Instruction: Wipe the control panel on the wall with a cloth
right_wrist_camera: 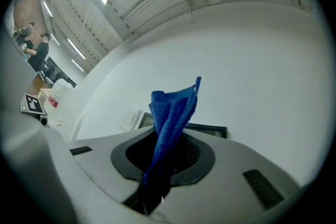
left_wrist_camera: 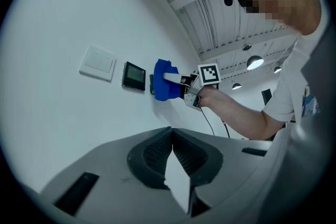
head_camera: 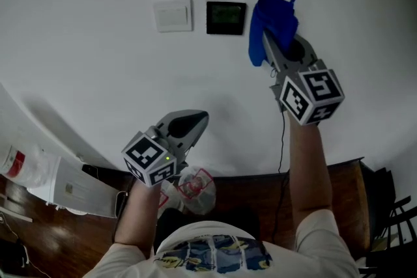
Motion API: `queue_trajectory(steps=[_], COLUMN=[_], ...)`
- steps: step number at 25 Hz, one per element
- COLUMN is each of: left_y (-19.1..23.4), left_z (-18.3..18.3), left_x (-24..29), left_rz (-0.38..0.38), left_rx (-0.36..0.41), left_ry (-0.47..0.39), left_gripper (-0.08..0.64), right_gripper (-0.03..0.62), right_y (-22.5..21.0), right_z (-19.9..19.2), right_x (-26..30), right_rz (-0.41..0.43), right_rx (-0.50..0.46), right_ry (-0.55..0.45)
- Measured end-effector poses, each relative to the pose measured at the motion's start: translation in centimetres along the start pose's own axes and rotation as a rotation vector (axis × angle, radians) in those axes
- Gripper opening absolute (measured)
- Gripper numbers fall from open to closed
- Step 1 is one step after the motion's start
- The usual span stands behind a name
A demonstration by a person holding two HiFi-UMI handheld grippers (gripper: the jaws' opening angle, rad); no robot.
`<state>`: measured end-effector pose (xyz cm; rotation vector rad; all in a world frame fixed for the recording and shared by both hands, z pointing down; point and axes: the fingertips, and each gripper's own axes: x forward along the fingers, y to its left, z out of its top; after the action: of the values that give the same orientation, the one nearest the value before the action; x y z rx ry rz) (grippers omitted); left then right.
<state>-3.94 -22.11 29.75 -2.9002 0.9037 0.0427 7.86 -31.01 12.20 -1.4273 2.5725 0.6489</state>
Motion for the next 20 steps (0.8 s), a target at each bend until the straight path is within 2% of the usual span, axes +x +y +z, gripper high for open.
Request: queue_trajectory(steps=[4, 8, 13, 20], left_y=[0.0, 0.1, 0.3, 0.4], left_z=[-0.1, -0.1, -0.4, -0.9], left_x=[-0.2, -0.8, -1.4, -1.3], left_rz=[0.005, 0.015, 0.023, 0.012], left_rx=[0.0, 0.007, 0.001, -0.012], left_ry=[0.007, 0.015, 0.014, 0.013], left_gripper=[0.005, 0.006, 0.005, 0.005], right_gripper=[0.074, 0.074, 0.074, 0.074], right_y=[5.1, 8.1, 8.5, 5.4], right_z=[-0.2, -0.6, -1.5, -2.3], right_x=[3.8, 6.9, 8.6, 7.3], right_rz=[0.099, 0.14, 0.123, 0.046], right_rx=[-0.012, -0.01, -0.021, -0.025], right_ry=[-0.001, 0.007, 0.033, 0.053])
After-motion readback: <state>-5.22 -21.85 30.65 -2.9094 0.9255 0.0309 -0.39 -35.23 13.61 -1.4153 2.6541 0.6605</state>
